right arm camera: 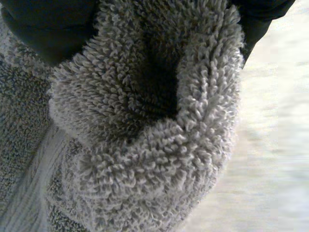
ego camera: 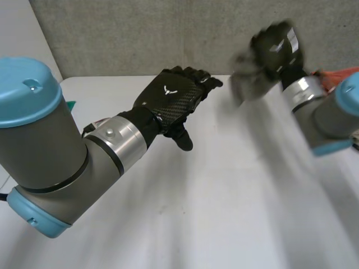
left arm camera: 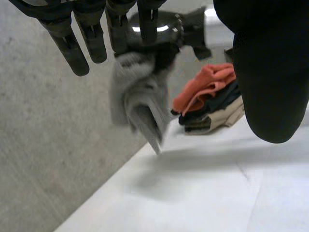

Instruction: Fold the laundry.

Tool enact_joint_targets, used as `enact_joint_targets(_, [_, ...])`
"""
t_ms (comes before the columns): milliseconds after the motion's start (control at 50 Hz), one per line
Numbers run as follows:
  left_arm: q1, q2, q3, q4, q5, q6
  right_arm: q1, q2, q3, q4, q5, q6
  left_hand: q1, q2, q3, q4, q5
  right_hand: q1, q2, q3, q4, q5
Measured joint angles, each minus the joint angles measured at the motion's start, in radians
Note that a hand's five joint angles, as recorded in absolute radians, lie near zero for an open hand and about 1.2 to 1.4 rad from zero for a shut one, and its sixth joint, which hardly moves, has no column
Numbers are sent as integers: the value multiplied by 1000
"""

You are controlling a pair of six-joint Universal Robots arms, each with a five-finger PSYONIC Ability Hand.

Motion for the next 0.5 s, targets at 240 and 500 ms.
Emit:
enact_joint_targets(240, [-44,35,6,20,65,3,-309,104,-341,-61,-19,311,0,-2,0,-1,0,0,0,5,8,0])
enact_joint_targets(500, [-62,20,-15,20,76,5,-562,379,-351,-176,-249,545,0,-2,0,-1,0,0,0,5,8,15])
